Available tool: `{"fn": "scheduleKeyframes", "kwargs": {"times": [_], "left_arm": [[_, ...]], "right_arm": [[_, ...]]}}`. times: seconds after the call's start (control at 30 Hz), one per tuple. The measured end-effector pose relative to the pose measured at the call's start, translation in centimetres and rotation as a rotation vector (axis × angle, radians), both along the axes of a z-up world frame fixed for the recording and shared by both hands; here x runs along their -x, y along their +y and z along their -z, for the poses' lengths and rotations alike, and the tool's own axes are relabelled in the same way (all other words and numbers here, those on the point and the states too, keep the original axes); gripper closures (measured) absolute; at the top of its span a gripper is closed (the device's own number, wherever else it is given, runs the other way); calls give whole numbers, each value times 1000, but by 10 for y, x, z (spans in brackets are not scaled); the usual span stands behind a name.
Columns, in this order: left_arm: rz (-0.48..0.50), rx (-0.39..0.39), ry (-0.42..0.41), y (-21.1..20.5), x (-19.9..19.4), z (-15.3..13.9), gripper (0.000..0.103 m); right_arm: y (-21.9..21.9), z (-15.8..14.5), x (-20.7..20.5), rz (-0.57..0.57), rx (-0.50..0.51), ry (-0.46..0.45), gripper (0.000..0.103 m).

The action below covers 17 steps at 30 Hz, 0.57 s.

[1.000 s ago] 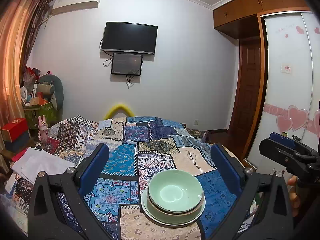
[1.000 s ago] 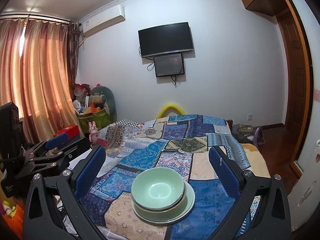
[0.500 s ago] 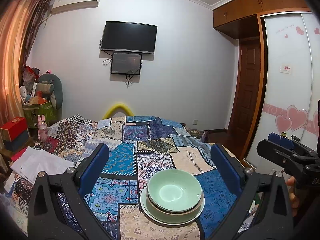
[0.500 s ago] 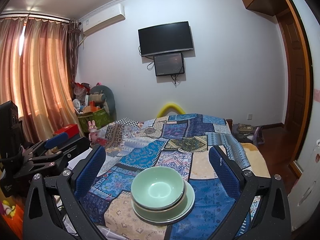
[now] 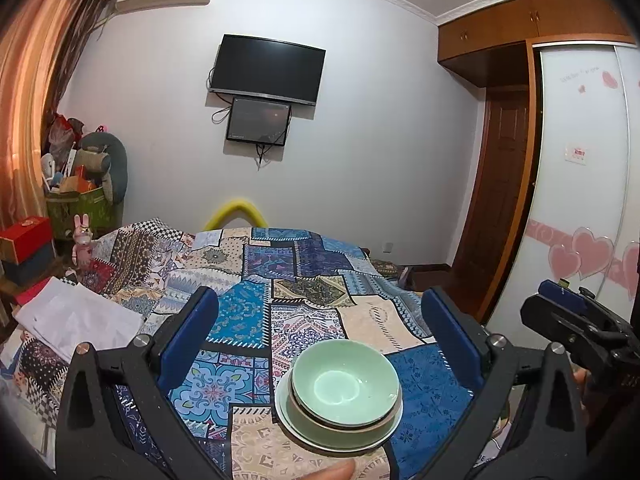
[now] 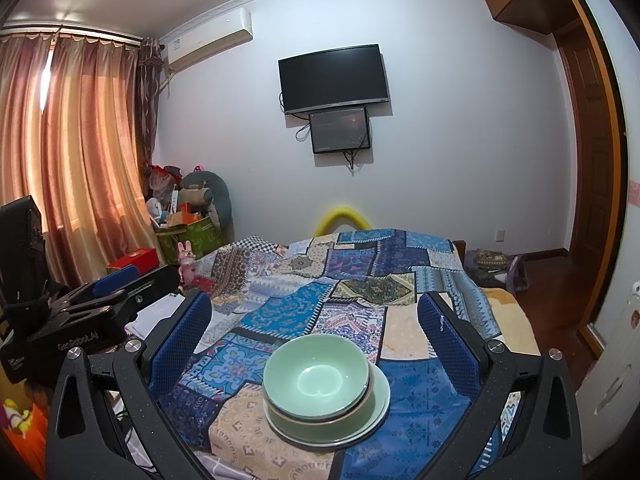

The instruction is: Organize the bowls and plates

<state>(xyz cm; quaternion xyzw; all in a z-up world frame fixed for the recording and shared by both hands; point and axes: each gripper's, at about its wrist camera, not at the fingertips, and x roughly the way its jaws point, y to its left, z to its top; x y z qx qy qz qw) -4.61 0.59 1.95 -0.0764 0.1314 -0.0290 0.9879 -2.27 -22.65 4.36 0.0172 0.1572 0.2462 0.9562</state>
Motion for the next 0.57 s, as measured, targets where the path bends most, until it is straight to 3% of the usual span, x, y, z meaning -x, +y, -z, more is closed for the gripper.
{"fn": "scheduleKeyframes", "kwargs": {"times": [0.57], "left_arm": [[3, -29, 3, -4, 0, 2, 0]], "right_arm": [[2, 0, -1, -2, 1, 13, 0]]}}
